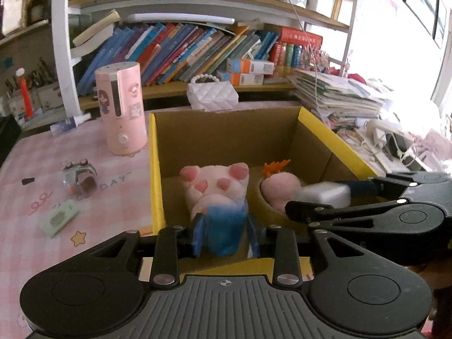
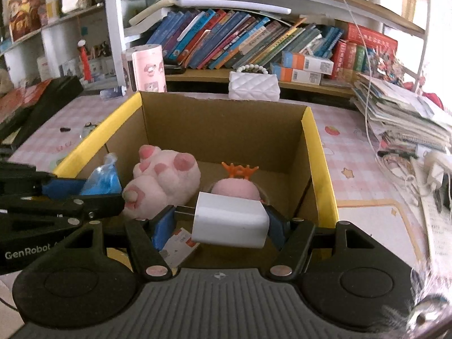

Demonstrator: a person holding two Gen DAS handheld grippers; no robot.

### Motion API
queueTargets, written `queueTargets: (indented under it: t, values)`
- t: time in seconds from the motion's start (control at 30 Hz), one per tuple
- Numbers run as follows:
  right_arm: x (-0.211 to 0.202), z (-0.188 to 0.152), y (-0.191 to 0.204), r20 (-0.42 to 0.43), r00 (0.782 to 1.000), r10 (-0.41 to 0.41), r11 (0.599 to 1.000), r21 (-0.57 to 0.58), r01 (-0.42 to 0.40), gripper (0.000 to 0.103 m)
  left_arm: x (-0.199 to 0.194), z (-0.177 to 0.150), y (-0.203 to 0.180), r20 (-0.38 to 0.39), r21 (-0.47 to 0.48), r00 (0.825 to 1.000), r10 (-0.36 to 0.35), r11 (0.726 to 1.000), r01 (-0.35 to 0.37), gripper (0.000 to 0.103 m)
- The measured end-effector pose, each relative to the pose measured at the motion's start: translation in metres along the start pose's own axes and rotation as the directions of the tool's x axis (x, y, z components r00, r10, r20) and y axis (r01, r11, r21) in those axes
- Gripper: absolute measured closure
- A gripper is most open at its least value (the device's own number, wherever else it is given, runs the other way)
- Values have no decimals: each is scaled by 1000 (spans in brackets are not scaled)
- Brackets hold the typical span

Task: Organize objects
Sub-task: 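Open the left tool over the yellow box while the right tool releases the plug inside, then withdraw both tools from the yellow box back over the table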

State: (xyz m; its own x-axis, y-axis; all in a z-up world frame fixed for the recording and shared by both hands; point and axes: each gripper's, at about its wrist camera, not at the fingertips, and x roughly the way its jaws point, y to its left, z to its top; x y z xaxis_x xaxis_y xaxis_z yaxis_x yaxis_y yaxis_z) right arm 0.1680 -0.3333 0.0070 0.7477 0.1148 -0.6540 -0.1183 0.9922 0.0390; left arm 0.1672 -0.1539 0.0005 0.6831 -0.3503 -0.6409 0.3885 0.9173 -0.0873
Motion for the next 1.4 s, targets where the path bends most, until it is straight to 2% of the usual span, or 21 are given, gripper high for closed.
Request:
queueTargets:
  t: [0.1, 0.33, 0.53, 0.67, 1.0, 1.4]
  values:
    - [-7, -3, 2, 17, 1000, -15, 1000, 20, 15, 39, -10, -3, -1, 30, 2, 1000, 8, 1000, -8, 56]
    - [-30, -10, 17, 82, 995, -57, 998, 40, 54, 39, -37, -8, 3, 110, -9, 994, -4, 1000, 5, 55]
    - [-59, -18, 32, 162, 979, -122, 991, 66, 113, 39, -62, -21, 14, 148, -35, 989, -6, 999, 11, 55]
    - [-77, -30, 40, 178, 970, -164, 984, 93, 150, 39, -76, -33, 22, 158, -48, 987, -13, 999, 21, 47]
    - [-103, -78, 79, 97, 970, -221, 969, 131, 208, 38, -108, -78, 36, 85, -34, 996, -14, 999, 17, 38]
    - [-119, -124, 127, -9, 984, -177, 971, 161, 177, 36, -141, -124, 59, -7, -42, 999, 34, 999, -35, 26]
